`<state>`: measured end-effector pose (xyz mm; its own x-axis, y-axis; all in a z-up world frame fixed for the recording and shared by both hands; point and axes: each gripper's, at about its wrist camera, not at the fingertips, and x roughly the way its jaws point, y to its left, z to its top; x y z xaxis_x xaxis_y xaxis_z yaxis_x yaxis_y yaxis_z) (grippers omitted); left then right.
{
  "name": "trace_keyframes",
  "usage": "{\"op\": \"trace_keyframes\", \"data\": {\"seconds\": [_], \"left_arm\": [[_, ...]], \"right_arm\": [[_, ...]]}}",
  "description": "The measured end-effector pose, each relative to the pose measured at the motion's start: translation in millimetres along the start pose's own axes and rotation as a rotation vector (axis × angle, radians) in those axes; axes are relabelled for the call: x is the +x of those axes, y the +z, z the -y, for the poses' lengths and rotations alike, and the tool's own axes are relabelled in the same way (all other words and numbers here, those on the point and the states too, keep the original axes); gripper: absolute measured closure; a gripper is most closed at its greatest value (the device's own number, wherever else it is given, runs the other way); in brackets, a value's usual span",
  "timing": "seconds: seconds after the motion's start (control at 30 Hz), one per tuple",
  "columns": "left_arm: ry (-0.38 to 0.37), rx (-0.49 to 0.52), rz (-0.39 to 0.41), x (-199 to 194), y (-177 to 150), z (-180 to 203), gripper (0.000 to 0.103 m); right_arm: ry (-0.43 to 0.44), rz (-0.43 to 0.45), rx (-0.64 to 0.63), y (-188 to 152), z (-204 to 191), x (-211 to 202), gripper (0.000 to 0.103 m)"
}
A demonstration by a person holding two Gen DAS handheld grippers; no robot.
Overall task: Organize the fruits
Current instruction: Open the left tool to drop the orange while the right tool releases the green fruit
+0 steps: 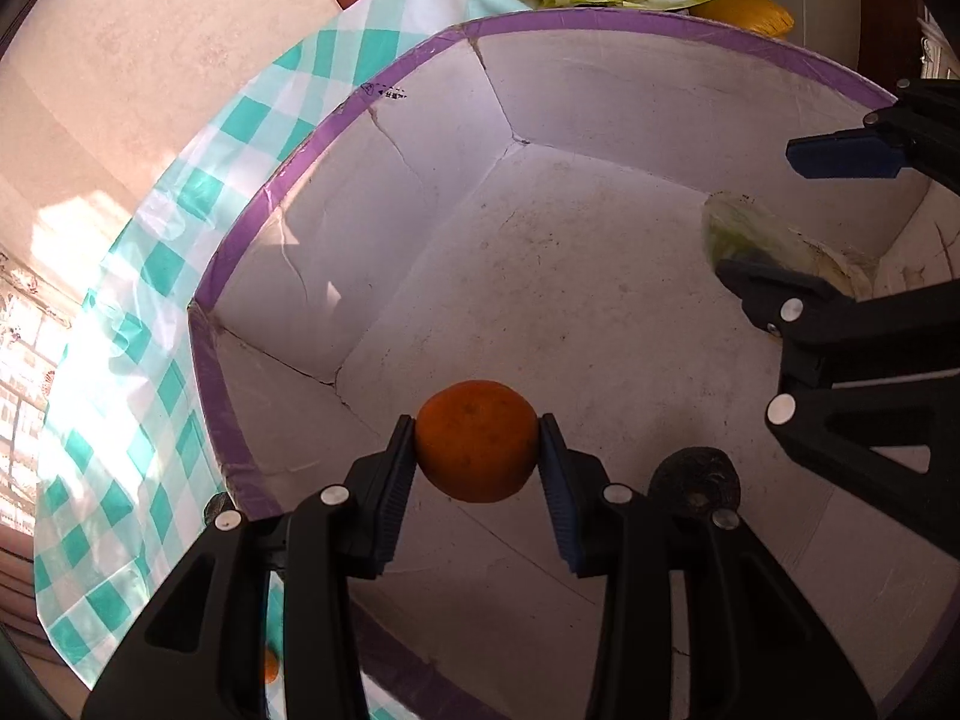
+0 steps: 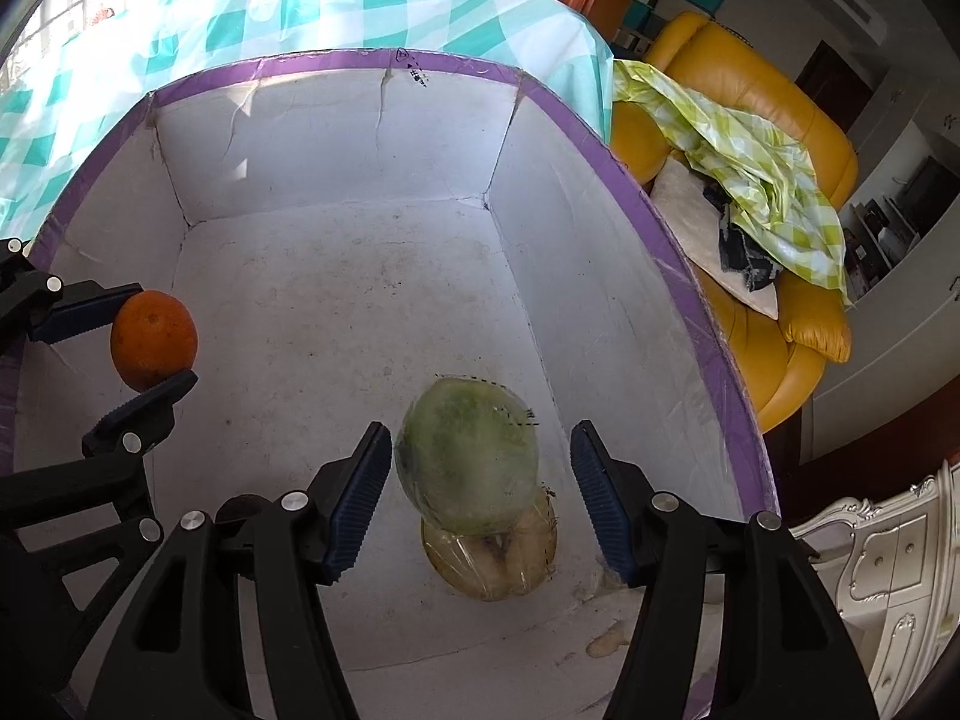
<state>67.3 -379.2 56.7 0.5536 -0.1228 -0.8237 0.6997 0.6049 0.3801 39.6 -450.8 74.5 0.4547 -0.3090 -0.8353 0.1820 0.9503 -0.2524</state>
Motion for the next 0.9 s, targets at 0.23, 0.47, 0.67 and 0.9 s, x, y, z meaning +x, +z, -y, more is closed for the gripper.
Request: {"op": "trace_keyframes", "data": {"seconds": [0.23, 0.47, 0.67, 0.9], "left_arm": [[-0.015, 0.025, -0.010, 2, -1, 2, 0.050], [-0.043, 0.031, 0.031, -4, -5, 5, 0.021], [0.002, 0.004, 0.087, -11, -8, 7, 0.002], [0.023, -0.068, 0.165, -20, -14, 5, 0.002]], "right_arm": [[-0.011, -0.002, 0.009, 1, 0, -1, 0.022], [-0.023, 0.025, 0.020, 2, 0, -6, 0.018], [-0.046, 0.047, 0.022, 0, 0, -9, 0.018], [-0.028, 0.083, 0.058, -2, 6, -13, 0.017]]}}
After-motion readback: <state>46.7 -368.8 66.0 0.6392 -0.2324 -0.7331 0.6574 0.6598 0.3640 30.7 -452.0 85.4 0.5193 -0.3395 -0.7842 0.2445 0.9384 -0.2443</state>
